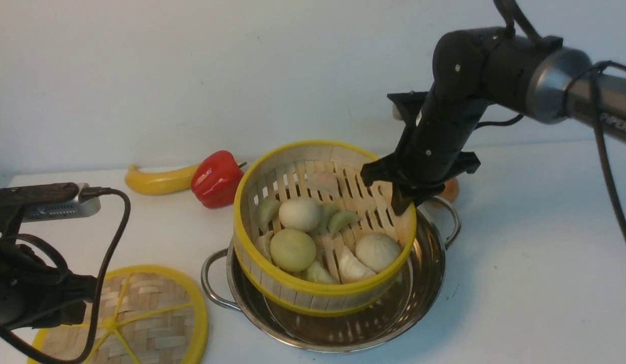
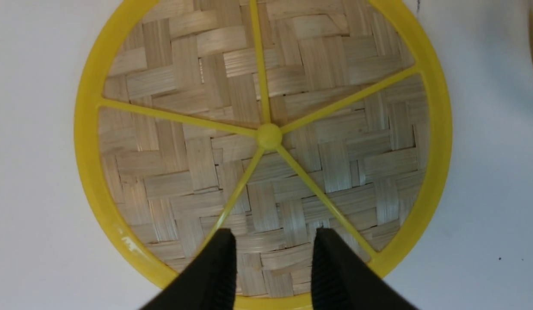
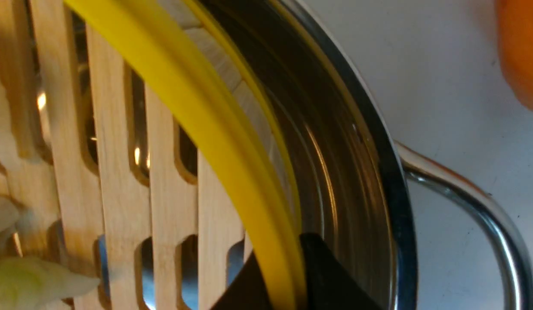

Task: Place the steamer in the pot on the white table, and put the lid on the steamer.
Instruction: 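Place the bamboo steamer basket of food into the steel pot with the right gripper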

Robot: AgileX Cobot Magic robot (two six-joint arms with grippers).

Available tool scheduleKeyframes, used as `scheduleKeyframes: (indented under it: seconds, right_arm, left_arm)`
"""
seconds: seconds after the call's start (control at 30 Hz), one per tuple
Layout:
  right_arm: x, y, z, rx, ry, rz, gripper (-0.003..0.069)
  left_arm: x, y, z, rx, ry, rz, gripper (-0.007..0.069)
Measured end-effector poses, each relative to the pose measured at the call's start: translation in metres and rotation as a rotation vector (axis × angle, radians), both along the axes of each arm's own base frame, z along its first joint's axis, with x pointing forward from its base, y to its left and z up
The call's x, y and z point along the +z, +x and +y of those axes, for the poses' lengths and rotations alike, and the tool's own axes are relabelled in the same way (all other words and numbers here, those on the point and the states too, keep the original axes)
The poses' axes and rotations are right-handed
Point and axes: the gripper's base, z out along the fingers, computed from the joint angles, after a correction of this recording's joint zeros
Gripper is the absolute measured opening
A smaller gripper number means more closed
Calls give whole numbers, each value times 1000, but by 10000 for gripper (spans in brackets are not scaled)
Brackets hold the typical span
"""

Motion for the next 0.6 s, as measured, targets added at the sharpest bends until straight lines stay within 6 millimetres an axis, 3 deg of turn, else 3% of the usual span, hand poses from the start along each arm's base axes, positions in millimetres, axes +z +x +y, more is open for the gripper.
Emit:
scheduleKeyframes:
  seconds: [0.3,0.6]
  right_arm:
    - [-22,6,0,6,-45,28,52]
    - [-28,7,-2,13,-76,25,52]
  left_arm:
    - [0,0,0,0,0,0,241]
    - [0,0,0,0,1,-3,241]
